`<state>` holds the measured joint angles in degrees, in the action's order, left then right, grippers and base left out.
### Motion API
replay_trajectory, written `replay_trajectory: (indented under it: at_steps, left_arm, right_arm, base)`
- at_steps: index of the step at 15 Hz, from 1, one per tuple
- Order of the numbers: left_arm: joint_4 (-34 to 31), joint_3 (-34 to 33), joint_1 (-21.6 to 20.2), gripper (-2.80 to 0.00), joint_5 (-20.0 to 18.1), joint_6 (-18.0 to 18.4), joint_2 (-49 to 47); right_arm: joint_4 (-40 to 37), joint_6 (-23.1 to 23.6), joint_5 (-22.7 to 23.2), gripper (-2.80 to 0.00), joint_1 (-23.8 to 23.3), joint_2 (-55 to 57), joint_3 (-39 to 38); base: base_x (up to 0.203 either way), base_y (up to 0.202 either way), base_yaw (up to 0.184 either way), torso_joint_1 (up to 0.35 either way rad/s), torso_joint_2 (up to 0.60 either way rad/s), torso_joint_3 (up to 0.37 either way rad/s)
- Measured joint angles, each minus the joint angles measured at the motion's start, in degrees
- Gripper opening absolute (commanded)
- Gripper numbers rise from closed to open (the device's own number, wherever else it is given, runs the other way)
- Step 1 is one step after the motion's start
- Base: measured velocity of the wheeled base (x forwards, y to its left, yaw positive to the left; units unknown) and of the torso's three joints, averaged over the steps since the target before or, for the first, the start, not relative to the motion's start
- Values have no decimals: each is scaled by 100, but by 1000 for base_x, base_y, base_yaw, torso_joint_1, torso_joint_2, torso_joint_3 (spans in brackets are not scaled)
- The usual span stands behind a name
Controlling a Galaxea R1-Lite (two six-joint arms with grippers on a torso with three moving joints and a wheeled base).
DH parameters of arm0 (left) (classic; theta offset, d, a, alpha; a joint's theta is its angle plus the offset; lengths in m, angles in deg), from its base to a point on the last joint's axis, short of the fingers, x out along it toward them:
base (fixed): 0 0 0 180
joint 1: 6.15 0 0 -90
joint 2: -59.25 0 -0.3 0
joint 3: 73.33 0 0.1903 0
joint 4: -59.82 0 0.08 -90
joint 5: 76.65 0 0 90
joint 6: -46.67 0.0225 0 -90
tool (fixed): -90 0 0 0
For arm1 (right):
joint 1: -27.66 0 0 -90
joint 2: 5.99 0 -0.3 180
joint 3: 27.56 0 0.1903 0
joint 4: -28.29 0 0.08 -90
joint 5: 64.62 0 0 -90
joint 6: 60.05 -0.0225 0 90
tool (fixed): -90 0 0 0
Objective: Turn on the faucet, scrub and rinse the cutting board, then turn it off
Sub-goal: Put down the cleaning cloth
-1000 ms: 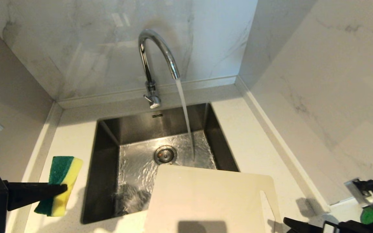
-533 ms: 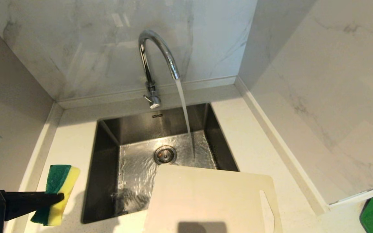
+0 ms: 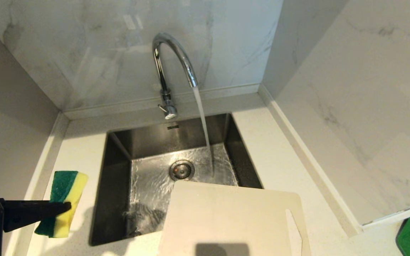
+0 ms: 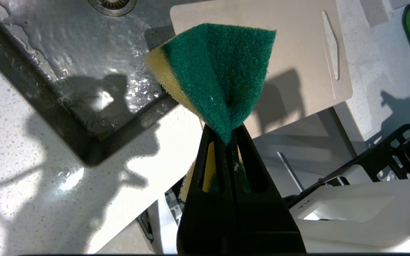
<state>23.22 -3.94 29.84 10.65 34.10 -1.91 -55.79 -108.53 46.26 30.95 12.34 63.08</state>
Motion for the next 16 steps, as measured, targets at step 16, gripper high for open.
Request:
replay_trajectory:
  at_steps: [16]
  left_arm:
    - [-15,-11,-4,-280,17,11,94]
  right_arm:
    - [223,261,-1074,-280,-474,-601,-393]
  base:
    - [0,0,0,0,0,0]
